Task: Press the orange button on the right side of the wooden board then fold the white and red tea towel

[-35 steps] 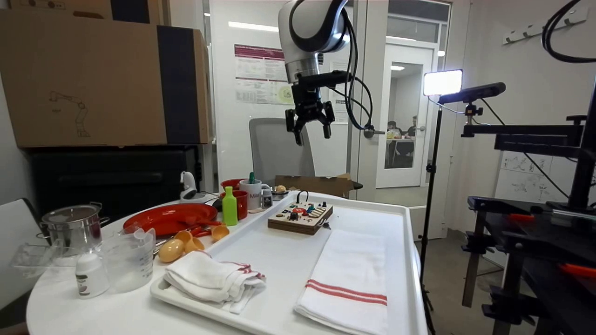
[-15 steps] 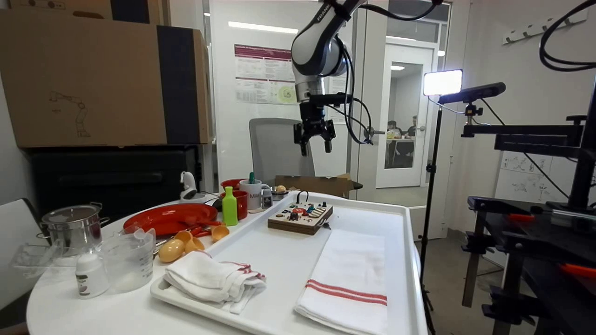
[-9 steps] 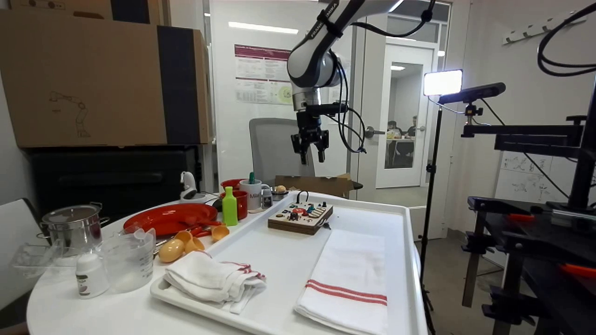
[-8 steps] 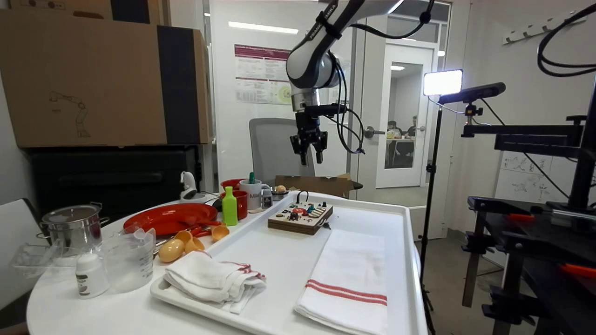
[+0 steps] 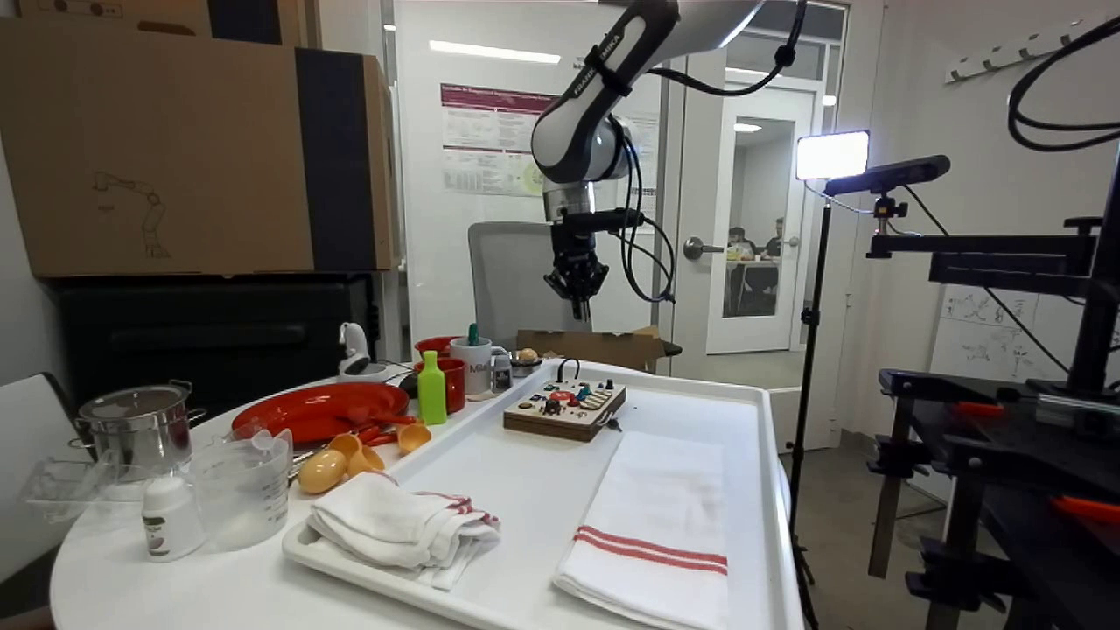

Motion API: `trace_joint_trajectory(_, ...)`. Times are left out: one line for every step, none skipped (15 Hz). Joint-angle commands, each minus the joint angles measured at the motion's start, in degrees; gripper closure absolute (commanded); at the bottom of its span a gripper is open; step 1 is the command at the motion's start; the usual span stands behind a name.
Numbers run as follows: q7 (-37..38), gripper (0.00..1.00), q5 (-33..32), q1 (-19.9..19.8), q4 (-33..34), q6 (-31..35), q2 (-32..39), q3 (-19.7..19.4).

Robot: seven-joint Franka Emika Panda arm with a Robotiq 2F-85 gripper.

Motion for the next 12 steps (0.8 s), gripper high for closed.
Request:
trace_joint_trajectory(2.35,1.0,2.13,-0.29,3.47,-1.2,3.02,-0.6)
trace_joint_trajectory(2.74,1.0,2.21,-0.28,3.63,-1.24,3.4,-0.73)
trace_joint_trajectory(3.14,1.0,2.37,-0.3,3.77,-1.25,3.79,-0.8)
trace_joint_trajectory(3.48,1.0,2.44,-0.27,3.88,-1.21,4.15,-0.91)
trace_joint_trajectory(3.85,1.0,2.55,-0.26,4.08,-1.23,4.51,-0.99)
trace_joint_trajectory(4.28,1.0,2.64,-0.25,4.38,-1.29,4.9,-1.09)
trace_joint_trajectory(4.71,1.0,2.67,-0.21,4.57,-1.45,5.25,-1.19)
trace_joint_trajectory(4.92,1.0,2.82,-0.27,4.65,-1.66,5.46,-1.15)
trace_joint_trajectory(5.22,1.0,2.81,-0.21,4.54,-1.73,5.6,-1.2)
trace_joint_trajectory(5.31,1.0,2.85,-0.2,4.5,-1.87,5.77,-1.2)
trace_joint_trajectory(5.36,1.0,2.96,-0.22,4.52,-1.95,5.99,-1.15)
trace_joint_trajectory(5.5,1.0,3.01,-0.19,4.6,-2.0,6.23,-1.17)
